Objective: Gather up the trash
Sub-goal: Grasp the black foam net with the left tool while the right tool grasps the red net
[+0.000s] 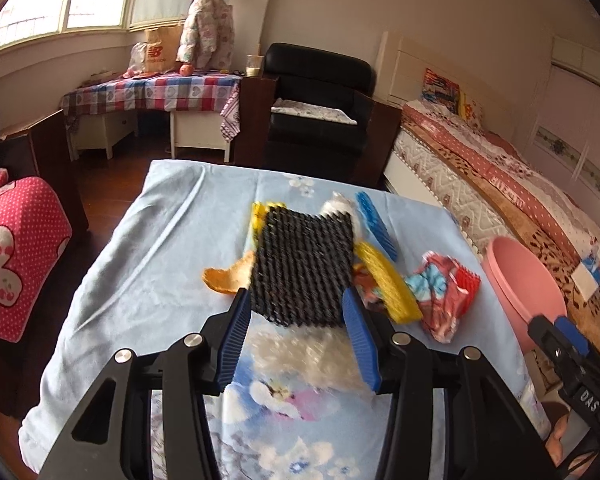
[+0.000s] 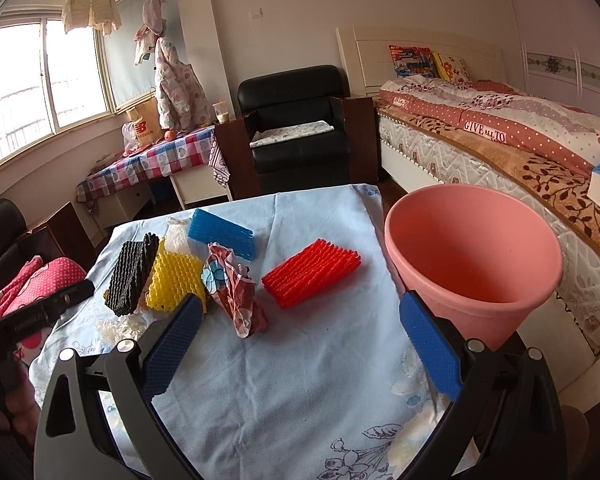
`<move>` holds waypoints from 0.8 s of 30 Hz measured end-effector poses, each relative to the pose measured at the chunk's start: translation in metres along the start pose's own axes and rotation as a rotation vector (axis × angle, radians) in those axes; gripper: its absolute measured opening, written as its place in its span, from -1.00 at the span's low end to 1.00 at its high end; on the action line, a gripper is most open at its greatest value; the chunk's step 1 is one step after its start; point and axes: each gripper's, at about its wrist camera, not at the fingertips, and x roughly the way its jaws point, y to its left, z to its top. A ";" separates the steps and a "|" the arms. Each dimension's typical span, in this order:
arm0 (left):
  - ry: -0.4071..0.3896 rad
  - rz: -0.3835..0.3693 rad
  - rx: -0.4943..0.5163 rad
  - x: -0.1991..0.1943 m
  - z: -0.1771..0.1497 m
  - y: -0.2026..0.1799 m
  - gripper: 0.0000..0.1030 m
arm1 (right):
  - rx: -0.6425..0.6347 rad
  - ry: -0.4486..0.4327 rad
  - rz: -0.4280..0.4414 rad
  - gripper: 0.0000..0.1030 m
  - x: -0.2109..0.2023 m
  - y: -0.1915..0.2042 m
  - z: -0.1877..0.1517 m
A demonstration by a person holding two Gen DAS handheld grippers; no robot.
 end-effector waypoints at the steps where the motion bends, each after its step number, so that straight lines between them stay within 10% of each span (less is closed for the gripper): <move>1: -0.001 0.004 -0.010 0.001 0.003 0.004 -0.08 | 0.000 0.003 0.002 0.92 0.001 0.000 0.000; 16: 0.090 -0.014 -0.059 0.067 0.027 0.035 -0.13 | 0.017 0.068 0.013 0.83 0.031 -0.003 0.009; 24: 0.099 -0.044 -0.045 0.088 0.036 0.036 -0.65 | 0.028 0.107 0.020 0.77 0.047 -0.002 0.012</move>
